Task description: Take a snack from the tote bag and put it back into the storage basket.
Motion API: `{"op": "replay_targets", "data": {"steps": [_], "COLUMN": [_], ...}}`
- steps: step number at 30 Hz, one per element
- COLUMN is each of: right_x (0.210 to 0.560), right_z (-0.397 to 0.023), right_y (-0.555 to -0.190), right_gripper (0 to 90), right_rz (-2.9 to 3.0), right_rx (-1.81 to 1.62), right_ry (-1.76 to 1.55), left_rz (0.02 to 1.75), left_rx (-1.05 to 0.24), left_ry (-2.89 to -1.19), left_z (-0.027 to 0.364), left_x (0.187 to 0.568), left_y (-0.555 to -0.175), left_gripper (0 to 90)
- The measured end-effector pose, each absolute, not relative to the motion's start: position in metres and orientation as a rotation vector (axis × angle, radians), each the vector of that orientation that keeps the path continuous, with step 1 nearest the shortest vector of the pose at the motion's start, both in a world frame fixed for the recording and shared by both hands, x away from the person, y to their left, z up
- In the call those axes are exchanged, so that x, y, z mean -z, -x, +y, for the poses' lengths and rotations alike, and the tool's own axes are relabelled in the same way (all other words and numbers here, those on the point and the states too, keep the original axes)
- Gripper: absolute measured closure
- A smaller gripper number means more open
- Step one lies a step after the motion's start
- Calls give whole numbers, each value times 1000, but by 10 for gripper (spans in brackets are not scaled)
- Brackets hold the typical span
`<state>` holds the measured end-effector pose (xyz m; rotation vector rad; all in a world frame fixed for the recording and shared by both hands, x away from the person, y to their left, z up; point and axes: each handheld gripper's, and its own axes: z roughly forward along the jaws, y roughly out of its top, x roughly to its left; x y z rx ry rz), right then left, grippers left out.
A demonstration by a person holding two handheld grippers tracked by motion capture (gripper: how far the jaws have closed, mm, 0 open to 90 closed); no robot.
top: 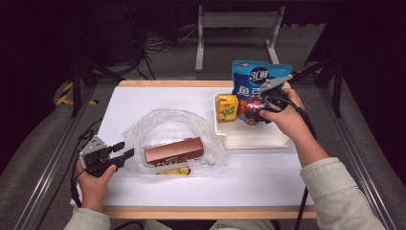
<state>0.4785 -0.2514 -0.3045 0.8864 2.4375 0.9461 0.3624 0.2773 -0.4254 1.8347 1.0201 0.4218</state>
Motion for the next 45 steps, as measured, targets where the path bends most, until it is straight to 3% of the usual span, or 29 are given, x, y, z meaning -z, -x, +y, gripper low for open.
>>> {"op": "replay_targets", "data": {"steps": [25,45], "right_x": [318,348], "right_z": [-309,-329], "right_y": [-485,-496], "right_gripper": [257,257], "right_rz": [2371,2364], "right_rx": [-878,-827], "right_ry": [-989,-1024], "left_rz": [1022,1028], "left_rx": [-424,-423], "left_ry": [-1833,-1828], "left_z": [277,277], "left_x": [425,425], "left_y": [-362,-362], "left_gripper": [478,478]}}
